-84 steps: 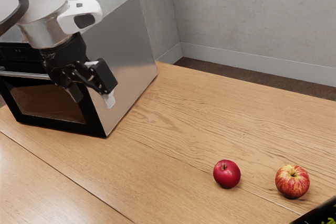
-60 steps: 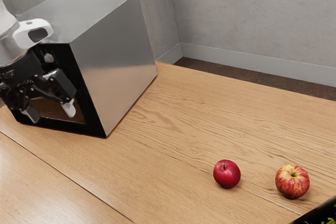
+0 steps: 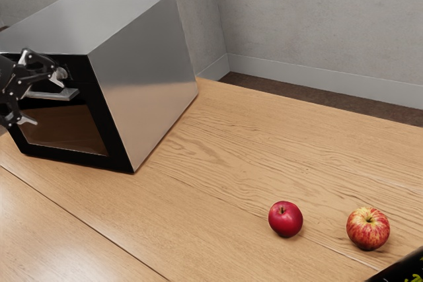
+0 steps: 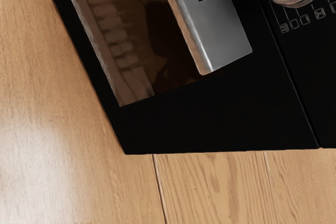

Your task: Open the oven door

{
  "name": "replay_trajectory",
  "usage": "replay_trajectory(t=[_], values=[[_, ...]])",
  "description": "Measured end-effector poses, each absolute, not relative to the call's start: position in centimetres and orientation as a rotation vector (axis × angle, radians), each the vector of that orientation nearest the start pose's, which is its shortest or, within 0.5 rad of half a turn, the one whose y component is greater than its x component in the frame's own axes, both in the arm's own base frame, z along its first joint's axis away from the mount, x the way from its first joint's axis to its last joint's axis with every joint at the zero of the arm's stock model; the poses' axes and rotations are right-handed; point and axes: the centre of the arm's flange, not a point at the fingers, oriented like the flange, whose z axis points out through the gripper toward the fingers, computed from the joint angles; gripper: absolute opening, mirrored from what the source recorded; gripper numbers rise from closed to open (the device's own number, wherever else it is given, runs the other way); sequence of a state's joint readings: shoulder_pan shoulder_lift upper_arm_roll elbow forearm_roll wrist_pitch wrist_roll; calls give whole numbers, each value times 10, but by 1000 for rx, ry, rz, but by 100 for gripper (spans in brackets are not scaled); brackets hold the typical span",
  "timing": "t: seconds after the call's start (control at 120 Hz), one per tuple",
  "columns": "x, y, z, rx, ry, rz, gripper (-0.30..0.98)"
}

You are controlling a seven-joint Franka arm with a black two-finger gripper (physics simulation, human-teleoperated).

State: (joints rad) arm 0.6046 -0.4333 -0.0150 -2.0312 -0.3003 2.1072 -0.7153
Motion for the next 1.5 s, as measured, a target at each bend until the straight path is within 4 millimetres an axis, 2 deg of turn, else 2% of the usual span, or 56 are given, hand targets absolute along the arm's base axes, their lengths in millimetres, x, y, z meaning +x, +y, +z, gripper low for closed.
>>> replay_trajectory(t=[0.092, 0.15, 0.225, 0.642, 0.825, 1.108, 1.283, 1.408, 1.5], values=[[377, 256, 671, -2480, -2306, -890, 68], [374, 280, 662, -2397, -2419, -893, 68], [382, 308, 652, -2326, -2506, -887, 68], [391, 375, 648, -2170, -2627, -948, 68], [407, 365, 645, -2220, -2585, -936, 68], [411, 372, 622, -2219, -2593, -885, 68], [410, 372, 603, -2212, -2604, -841, 68], [409, 372, 597, -2207, -2608, -832, 68], [394, 356, 597, -2198, -2598, -847, 68]])
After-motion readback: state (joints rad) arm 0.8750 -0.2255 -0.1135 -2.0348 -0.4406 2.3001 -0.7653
